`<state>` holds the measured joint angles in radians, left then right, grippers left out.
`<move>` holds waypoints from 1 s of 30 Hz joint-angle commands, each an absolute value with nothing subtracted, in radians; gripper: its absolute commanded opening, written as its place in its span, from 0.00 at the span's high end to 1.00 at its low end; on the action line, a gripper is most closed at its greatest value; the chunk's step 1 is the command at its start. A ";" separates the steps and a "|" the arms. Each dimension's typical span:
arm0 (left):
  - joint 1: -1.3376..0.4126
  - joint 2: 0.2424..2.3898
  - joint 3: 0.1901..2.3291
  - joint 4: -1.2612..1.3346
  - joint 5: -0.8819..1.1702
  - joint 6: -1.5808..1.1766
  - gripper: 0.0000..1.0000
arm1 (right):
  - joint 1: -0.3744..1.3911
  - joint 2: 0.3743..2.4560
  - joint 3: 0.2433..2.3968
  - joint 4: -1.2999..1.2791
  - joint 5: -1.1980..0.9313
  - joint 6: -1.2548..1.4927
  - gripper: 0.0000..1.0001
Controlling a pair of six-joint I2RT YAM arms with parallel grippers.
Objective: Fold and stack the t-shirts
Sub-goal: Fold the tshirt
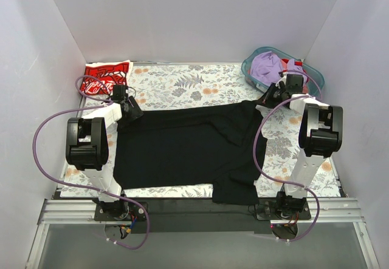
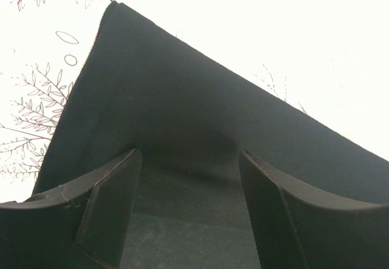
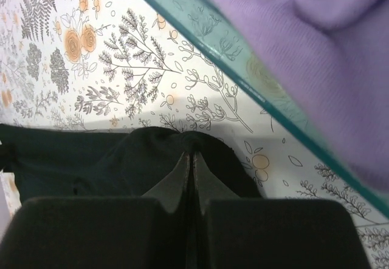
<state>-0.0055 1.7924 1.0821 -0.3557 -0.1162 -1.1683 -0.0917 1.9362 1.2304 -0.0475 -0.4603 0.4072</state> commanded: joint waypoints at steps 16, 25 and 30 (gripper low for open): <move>0.032 1.852 1.057 -0.413 -0.140 -1.141 0.35 | -0.112 1.942 1.287 0.025 -0.469 0.407 0.70; 0.032 1.844 1.057 -0.410 -0.141 -1.141 0.35 | -0.038 1.950 1.293 0.009 -0.449 0.390 0.62; 0.031 1.845 1.055 -0.411 -0.141 -1.141 0.35 | -0.002 1.980 1.302 0.009 -0.414 0.393 0.62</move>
<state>0.0074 1.8027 1.0950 -0.3569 -0.1081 -1.1629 -0.0193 1.9663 1.2697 -0.0006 -0.4423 0.4042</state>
